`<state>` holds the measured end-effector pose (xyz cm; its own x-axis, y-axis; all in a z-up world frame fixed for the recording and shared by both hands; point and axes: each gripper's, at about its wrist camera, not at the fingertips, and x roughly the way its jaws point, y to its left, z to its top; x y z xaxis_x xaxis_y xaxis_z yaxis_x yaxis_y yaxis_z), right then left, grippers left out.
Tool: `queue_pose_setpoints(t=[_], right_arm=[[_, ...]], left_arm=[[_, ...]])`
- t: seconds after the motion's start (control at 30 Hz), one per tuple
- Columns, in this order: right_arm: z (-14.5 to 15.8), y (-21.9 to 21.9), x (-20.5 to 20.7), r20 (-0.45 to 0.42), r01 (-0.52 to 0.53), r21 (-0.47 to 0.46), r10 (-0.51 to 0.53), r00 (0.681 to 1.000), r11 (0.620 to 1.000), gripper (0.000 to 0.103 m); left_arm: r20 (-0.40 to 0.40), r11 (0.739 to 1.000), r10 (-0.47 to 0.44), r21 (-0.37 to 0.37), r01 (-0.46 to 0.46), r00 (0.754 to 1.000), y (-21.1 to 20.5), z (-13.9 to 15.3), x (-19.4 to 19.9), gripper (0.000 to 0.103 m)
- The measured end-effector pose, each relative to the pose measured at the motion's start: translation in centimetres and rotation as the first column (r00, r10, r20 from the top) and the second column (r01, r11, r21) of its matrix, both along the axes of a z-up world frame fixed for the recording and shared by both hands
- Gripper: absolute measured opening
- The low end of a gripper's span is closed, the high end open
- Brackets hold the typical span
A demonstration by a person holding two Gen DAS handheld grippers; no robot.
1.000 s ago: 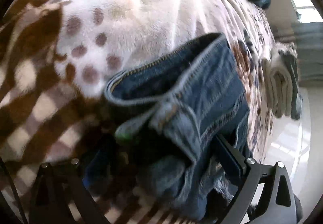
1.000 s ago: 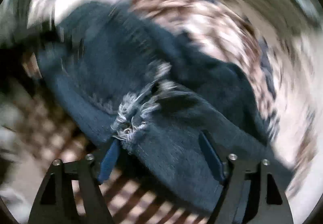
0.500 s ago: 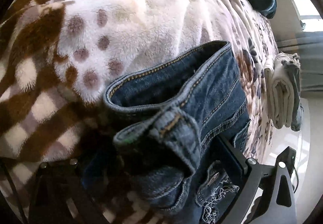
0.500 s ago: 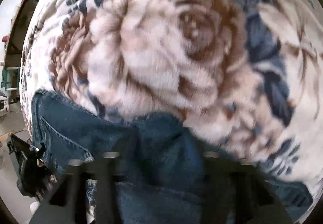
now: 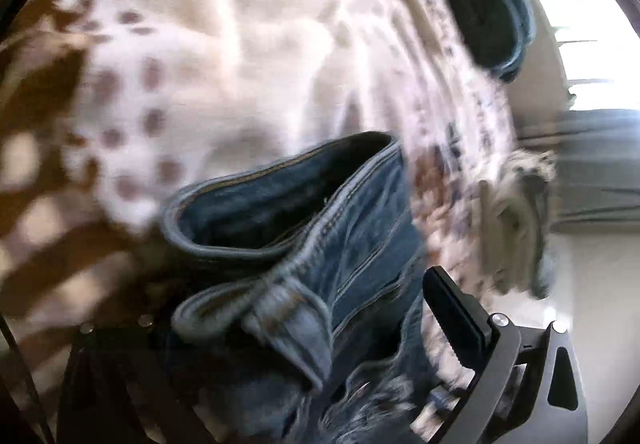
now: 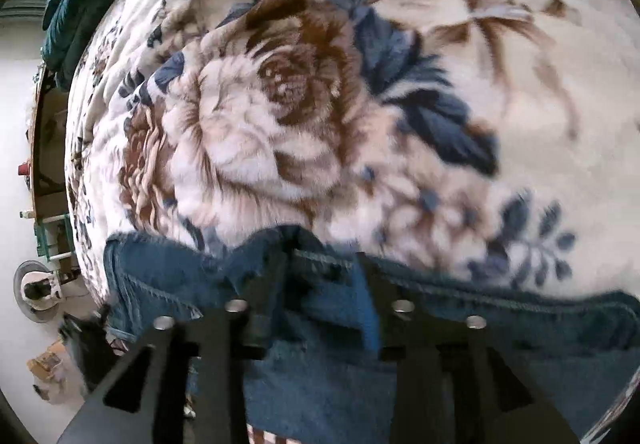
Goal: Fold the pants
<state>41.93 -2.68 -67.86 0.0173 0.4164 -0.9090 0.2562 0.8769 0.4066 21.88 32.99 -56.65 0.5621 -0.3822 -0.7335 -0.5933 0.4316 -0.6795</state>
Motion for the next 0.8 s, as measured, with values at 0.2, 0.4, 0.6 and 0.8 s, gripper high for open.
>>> queue_pose_setpoints(t=[0.2, 0.4, 0.6, 0.8], right_arm=[[0.2, -1.6, -3.4, -0.016, 0.09, 0.072, -0.089, 0.996, 0.993, 0.043], [1.3, -2.2, -5.8, 0.031, 0.06, -0.057, -0.059, 0.998, 0.997, 0.043], [2.5, -1.8, -8.8, 0.058, -0.053, -0.152, 0.062, 0.996, 0.987, 0.07], [3.0, -0.8, -12.2, 0.049, -0.176, -0.276, 0.197, 0.979, 0.945, 0.086]], left_arm=[[0.001, 1.0, 0.01, 0.002, -0.01, 1.0, 0.1, -1.5, 0.9, 0.099], [0.027, 0.986, -0.04, 0.164, 0.035, 0.999, -2.1, 2.2, 0.1, 0.036], [0.067, 0.88, -0.202, 0.45, 0.151, 0.977, -6.2, 8.2, -0.4, 0.029], [0.11, 0.793, -0.311, 0.577, 0.195, 0.944, -11.1, 13.4, -1.1, 0.027]])
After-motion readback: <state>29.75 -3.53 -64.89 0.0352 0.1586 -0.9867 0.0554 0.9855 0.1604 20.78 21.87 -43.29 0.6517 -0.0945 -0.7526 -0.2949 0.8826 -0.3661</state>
